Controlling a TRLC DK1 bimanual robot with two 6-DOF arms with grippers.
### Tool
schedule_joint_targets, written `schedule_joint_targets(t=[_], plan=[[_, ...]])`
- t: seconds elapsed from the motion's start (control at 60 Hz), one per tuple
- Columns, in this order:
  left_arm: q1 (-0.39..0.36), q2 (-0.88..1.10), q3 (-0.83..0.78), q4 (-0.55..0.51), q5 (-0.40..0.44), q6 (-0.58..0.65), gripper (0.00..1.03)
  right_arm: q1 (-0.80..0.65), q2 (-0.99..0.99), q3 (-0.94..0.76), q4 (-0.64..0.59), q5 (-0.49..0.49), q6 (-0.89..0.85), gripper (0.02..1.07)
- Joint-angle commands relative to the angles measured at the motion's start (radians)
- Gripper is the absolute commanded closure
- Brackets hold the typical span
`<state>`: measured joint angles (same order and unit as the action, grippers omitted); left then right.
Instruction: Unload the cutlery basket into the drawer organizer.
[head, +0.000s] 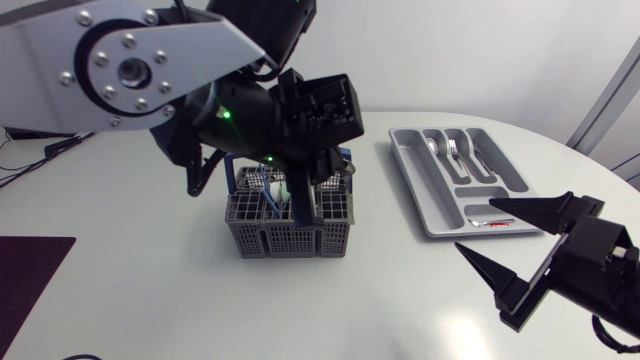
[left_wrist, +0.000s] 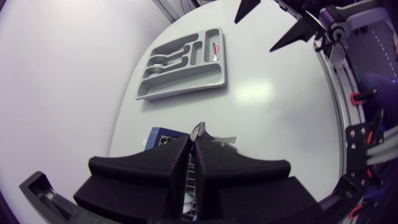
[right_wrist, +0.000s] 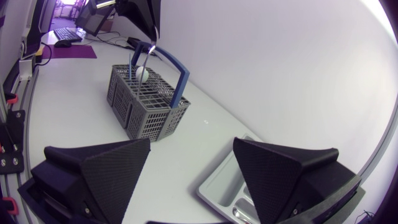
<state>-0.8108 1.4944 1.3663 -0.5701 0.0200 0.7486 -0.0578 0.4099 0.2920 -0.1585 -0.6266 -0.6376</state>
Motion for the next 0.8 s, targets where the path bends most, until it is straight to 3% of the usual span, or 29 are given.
schedule_joint_targets(t=[0.0, 0.2, 0.367, 0.45, 0.533, 0.783], plan=[[-0.011, 0.033, 0.073, 0.003, -0.011, -0.152, 0.94, 0.049, -0.025, -0.025, 0.028, 0.050, 0.079, 0.16], [-0.028, 0.093, 0.154, 0.004, -0.011, -0.393, 0.94, 0.161, -0.037, -0.022, 0.063, 0.154, 0.167, 0.16], [-0.044, 0.161, 0.186, 0.006, -0.005, -0.525, 0.94, 0.291, -0.010, -0.030, 0.128, 0.301, 0.222, 0.15], [-0.056, 0.187, 0.195, 0.009, 0.000, -0.571, 0.94, 0.351, 0.024, -0.022, 0.160, 0.372, 0.223, 0.14], [-0.062, 0.204, 0.201, 0.018, 0.014, -0.615, 0.94, 0.408, 0.063, -0.005, 0.183, 0.444, 0.223, 0.06], [-0.094, 0.213, 0.201, 0.064, 0.021, -0.706, 0.94, 0.553, 0.167, 0.039, 0.267, 0.619, 0.227, 0.07]])
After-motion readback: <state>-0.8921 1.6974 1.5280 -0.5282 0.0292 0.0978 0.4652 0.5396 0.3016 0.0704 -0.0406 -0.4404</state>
